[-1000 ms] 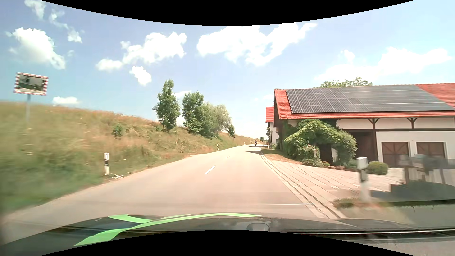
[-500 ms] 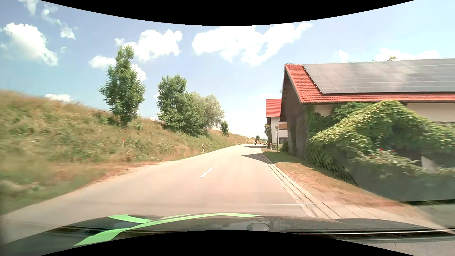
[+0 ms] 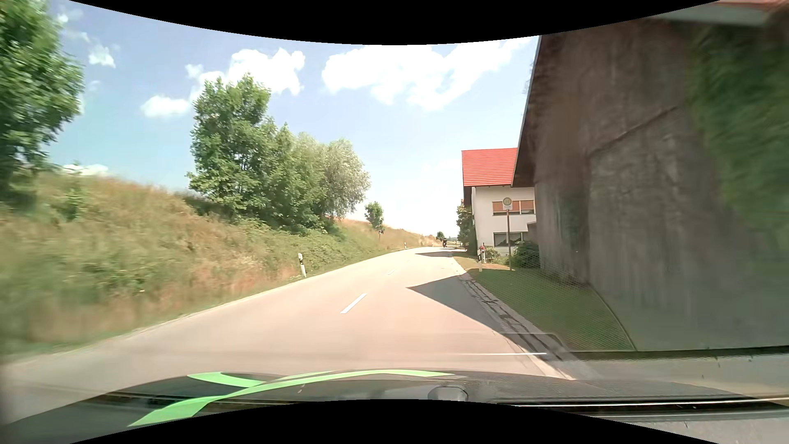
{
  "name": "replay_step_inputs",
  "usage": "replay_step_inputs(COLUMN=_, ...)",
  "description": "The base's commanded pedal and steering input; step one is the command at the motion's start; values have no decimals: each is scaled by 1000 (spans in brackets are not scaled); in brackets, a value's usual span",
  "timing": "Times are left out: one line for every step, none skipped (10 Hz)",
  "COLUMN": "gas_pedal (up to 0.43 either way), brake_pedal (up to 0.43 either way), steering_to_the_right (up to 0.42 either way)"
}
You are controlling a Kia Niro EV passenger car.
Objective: Follow the waypoints while adhering to traffic rules and regulations
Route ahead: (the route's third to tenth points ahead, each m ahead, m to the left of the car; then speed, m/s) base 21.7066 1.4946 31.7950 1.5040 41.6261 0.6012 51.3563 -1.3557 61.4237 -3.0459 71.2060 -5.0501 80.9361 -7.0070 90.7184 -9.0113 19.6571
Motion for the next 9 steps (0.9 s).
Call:
replay_step_inputs(gas_pedal=138, brake_pedal=0, steering_to_the_right=11)
replay_step_inputs(gas_pedal=110, brake_pedal=0, steering_to_the_right=10)
replay_step_inputs(gas_pedal=110, brake_pedal=0, steering_to_the_right=8)
replay_step_inputs(gas_pedal=110, brake_pedal=0, steering_to_the_right=7)
replay_step_inputs(gas_pedal=138, brake_pedal=0, steering_to_the_right=7)
replay_step_inputs(gas_pedal=157, brake_pedal=0, steering_to_the_right=7)
replay_step_inputs(gas_pedal=169, brake_pedal=0, steering_to_the_right=7)
replay_step_inputs(gas_pedal=209, brake_pedal=0, steering_to_the_right=7)
replay_step_inputs(gas_pedal=220, brake_pedal=0, steering_to_the_right=8)
